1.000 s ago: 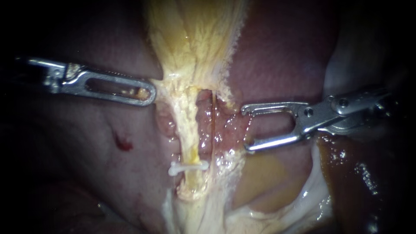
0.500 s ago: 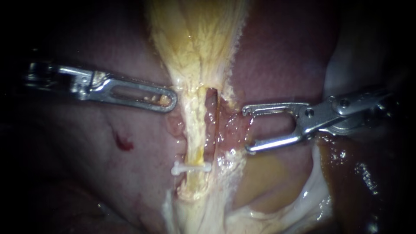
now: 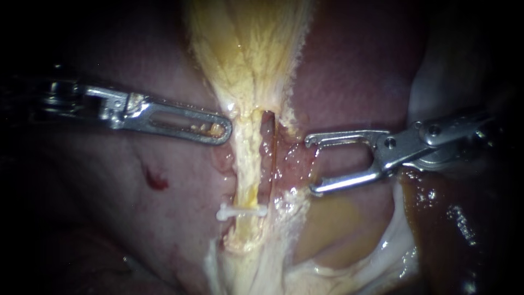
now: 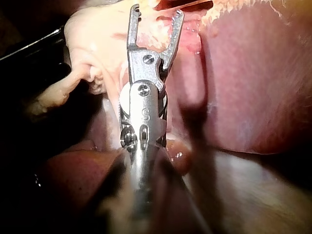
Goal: Going back first clip left tube
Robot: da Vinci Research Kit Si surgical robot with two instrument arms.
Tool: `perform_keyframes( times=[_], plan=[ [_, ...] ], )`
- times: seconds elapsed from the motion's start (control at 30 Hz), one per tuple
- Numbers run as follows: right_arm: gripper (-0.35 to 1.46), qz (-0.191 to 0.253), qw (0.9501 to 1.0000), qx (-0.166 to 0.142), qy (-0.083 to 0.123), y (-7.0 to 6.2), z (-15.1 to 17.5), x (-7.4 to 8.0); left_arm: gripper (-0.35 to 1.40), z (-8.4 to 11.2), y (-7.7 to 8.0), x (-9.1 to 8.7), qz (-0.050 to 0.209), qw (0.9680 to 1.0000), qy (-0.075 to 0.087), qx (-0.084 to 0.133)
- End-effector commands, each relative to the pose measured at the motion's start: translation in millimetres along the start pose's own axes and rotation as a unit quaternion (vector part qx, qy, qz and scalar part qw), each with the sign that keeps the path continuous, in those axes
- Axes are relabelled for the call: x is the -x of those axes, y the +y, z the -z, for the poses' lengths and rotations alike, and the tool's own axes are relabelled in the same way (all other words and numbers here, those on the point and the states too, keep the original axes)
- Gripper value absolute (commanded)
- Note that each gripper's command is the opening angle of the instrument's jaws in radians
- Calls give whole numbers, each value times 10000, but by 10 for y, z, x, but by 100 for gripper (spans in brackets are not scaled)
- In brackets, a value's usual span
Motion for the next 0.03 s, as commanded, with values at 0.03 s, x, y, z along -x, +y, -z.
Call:
perform_keyframes(
  times=[0.03],
  plan=[
    [50,-1,10000,1,-1,0,0,0,-35,0,0,0,0,10000,0,1]
  ],
)
